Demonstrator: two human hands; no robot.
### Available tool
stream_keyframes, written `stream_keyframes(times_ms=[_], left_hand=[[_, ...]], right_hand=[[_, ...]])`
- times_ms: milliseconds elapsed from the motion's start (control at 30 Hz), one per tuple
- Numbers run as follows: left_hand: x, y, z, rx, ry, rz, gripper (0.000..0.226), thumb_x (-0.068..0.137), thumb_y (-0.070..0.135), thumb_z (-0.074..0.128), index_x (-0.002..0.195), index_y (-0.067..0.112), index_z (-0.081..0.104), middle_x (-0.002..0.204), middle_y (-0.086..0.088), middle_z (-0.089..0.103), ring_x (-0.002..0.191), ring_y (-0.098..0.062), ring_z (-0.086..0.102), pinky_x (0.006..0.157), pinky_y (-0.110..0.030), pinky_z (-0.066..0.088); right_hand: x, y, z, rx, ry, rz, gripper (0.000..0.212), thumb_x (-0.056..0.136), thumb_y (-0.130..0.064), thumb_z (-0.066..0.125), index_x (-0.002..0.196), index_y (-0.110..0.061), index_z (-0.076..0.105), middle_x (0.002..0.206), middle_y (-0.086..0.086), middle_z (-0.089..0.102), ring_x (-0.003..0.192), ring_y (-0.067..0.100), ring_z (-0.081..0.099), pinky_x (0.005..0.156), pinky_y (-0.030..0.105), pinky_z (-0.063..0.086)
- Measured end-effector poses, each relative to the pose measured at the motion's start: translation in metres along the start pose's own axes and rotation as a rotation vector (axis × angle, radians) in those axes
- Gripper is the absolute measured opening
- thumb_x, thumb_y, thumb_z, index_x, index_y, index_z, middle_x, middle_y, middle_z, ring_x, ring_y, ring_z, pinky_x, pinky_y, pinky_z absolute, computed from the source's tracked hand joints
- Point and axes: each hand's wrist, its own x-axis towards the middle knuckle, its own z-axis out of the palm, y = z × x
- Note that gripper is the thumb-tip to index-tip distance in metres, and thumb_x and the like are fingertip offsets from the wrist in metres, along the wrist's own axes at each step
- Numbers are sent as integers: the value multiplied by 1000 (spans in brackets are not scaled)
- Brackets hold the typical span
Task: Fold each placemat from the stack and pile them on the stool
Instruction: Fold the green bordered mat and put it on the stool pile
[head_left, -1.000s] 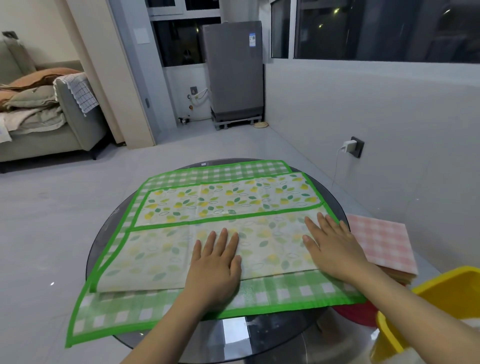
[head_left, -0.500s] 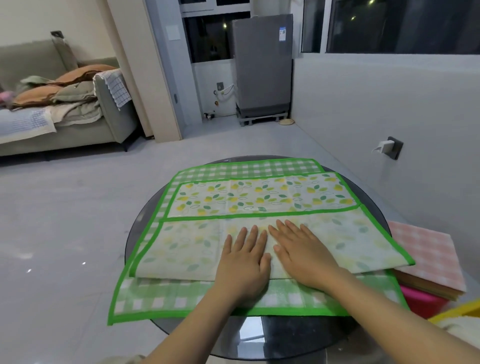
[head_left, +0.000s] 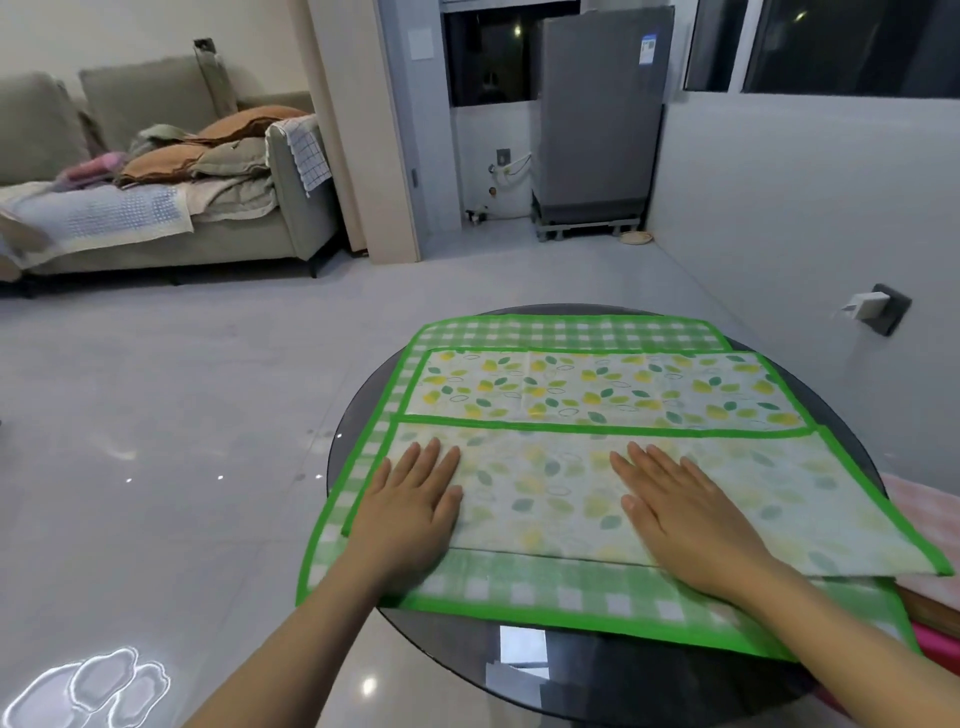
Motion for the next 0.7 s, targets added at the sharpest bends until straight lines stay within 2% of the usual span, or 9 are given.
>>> stream_keyframes(times_ms=[200,367,567,700], left_hand=[[-1,2,-5,-9,-47,-22,53,100,46,14,150,36,-1,158,11,-8,146,-10,-12,119,-36,-7],[6,21,-21,-59,-117,7,54,101,43,20,152,27,9,160,2,-2,147,-13,-4,120,-38,-3],[43,61,-37,-143,-94,124,52,101,42,24,150,23,22,159,2,11,146,-12,9,119,-36,5],[87,82,-41,-184,-65,168,49,101,38,29,147,21,31,154,-1,29,143,-14,23,119,-39,11]], right_hand=[[0,-4,-2,14,3,5,52,100,-40,10,149,-32,-4,157,-10,-10,143,4,-12,117,29,-11],[1,-2,-12,66,16,-5,49,102,-38,17,150,-30,10,159,-7,4,145,7,0,117,27,-3],[37,6,-42,105,116,15,47,101,-35,27,148,-27,24,156,-6,22,144,9,16,116,27,10],[69,14,-50,118,140,36,44,102,-32,28,145,-26,30,153,-5,28,142,10,21,115,28,14]])
